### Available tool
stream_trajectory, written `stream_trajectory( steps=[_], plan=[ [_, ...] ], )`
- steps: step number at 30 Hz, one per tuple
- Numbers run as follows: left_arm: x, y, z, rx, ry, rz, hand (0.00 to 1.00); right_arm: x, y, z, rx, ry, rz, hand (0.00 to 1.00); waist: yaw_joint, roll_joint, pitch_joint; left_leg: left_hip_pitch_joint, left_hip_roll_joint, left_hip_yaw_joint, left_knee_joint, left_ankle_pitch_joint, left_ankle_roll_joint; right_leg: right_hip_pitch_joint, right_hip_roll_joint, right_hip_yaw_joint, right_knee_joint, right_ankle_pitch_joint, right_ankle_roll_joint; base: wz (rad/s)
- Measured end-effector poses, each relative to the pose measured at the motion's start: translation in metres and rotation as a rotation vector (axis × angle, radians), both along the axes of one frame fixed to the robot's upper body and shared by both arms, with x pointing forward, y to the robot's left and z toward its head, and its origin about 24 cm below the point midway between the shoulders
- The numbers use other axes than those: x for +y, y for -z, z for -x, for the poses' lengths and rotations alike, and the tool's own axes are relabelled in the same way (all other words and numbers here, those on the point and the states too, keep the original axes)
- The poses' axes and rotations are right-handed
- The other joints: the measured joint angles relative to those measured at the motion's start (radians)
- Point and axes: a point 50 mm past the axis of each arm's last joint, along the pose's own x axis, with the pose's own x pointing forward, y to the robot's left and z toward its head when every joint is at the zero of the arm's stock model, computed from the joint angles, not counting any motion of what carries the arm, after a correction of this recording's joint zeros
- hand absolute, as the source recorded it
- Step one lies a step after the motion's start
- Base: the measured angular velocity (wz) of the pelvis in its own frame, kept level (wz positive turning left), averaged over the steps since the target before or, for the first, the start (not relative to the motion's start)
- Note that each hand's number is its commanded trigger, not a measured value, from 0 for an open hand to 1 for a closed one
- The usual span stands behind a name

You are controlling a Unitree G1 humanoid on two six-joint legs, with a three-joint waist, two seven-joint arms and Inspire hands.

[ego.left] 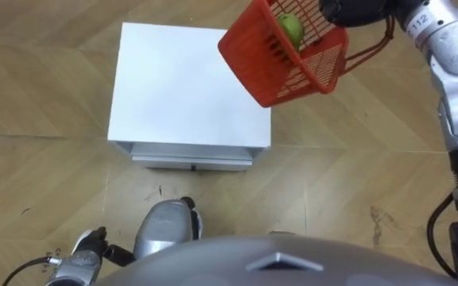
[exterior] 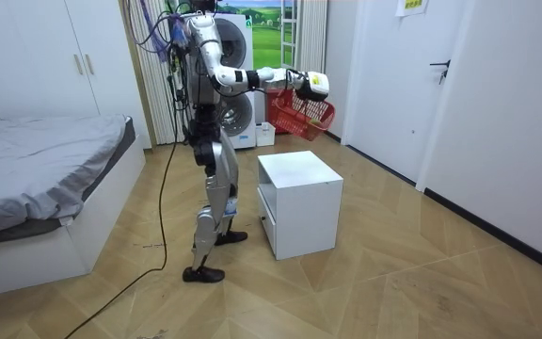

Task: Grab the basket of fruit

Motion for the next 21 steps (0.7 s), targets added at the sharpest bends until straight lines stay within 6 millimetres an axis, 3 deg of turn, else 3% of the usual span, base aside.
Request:
stream_trajectory(
  steps=[6,12,15,18,21],
  plan=[
    [-0.001,0.0,-0.007,-0.02,0.006,-0.001,0.0,0.008,0.003,0.001,0.026,-0.051,0.008,1.0,0.011,0.0,-0.0003,0.01,-0.001,0.001,-0.002,0.0,0.0,0.007,-0.001,-0.001,0.001,0.0,-0.001,0.0],
    [-0.001,-0.001,-0.016,-0.039,0.014,0.006,0.0,0.011,0.006,0.001,0.047,-0.076,0.02,1.0,0.025,0.003,0.0026,0.015,-0.004,0.006,0.007,-0.023,0.01,0.007,-0.014,-0.027,0.049,0.0,0.0,-0.01],
    [-0.001,-0.001,-0.016,-0.033,0.017,0.022,0.0,0.015,0.013,0.002,0.084,-0.097,0.031,1.0,0.025,0.003,0.0024,0.021,-0.013,0.009,0.014,-0.043,0.027,-0.036,-0.037,-0.024,0.162,-0.004,0.007,0.02],
    [-0.001,-0.001,-0.018,-0.036,0.031,0.038,0.0,0.015,0.032,0.005,0.167,-0.094,0.017,1.0,0.03,-0.001,0.0036,0.049,-0.033,0.01,0.021,-0.056,0.051,-0.108,-0.091,-0.012,0.37,0.011,0.017,0.13],
    [0.004,-0.004,-0.022,-0.049,0.046,0.026,0.0,0.017,0.048,0.009,0.235,-0.112,0.048,1.0,0.034,0.008,0.0079,0.078,-0.047,-0.011,0.021,-0.074,0.071,-0.186,-0.121,-0.003,0.535,0.104,0.009,0.12]
  ],
)
